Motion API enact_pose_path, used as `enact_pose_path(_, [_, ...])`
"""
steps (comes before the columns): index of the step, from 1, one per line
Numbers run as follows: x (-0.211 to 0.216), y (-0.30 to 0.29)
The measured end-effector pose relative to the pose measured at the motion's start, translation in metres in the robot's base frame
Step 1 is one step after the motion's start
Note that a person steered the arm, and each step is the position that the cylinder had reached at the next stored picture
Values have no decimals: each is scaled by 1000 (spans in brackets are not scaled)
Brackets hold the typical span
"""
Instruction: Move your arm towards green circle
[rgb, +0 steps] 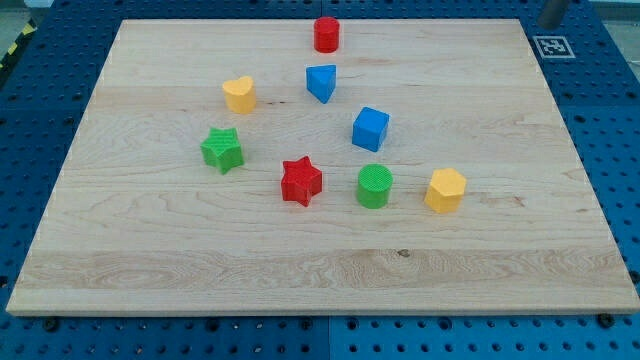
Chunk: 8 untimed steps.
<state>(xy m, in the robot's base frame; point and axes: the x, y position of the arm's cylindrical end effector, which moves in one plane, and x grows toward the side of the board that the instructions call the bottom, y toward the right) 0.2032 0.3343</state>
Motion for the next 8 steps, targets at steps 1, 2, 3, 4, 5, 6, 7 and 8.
enact_pose_path(1, [0, 0])
enact_pose_path(2, [2, 0])
enact_pose_path(3, [-1, 7])
enact_pose_path(4, [-1, 7])
enact_pose_path(5, [-2, 7])
enact_pose_path(6, [-2, 7])
enact_pose_path(7, [-2, 2])
enact_pose_path(8, [4, -44])
